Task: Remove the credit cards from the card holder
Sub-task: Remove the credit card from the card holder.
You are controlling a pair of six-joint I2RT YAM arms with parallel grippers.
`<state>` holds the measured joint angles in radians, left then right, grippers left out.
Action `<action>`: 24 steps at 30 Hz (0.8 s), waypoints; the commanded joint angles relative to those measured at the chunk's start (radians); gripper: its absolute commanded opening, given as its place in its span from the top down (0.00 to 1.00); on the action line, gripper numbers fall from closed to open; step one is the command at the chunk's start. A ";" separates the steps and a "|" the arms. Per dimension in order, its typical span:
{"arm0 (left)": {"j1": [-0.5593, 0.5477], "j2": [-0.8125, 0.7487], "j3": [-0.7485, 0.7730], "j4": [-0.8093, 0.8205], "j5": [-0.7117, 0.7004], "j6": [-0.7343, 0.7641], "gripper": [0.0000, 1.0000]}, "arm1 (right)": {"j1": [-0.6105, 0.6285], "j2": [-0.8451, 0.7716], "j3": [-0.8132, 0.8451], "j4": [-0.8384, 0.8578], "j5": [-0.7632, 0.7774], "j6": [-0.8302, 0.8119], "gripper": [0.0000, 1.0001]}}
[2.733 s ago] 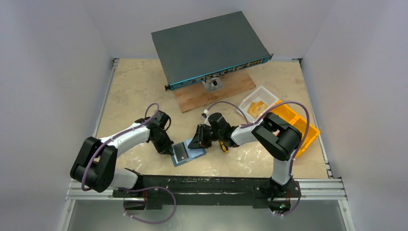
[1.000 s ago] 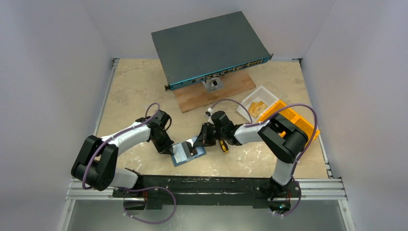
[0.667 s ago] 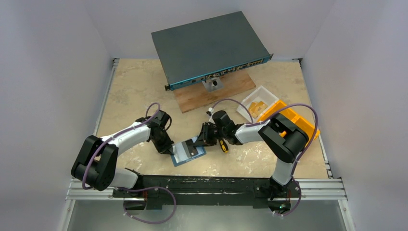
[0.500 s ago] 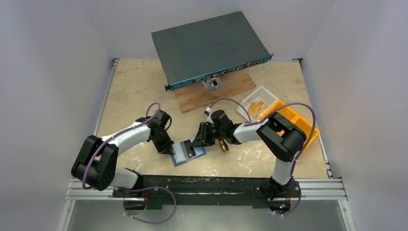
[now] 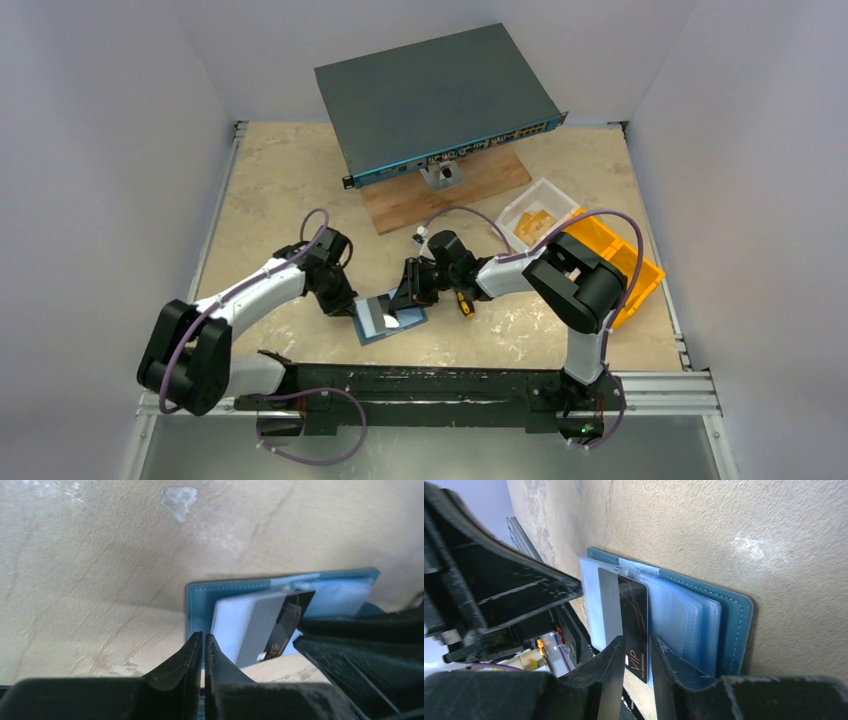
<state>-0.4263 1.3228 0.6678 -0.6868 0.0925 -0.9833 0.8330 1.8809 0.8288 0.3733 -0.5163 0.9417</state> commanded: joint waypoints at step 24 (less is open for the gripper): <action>-0.089 0.106 0.024 0.084 -0.005 0.068 1.00 | 0.005 0.046 0.020 -0.044 0.021 -0.032 0.71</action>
<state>-0.5068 1.3869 0.7116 -0.6621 0.0898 -0.8970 0.8330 1.8915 0.8352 0.3794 -0.5236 0.9421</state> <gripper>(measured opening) 0.003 0.282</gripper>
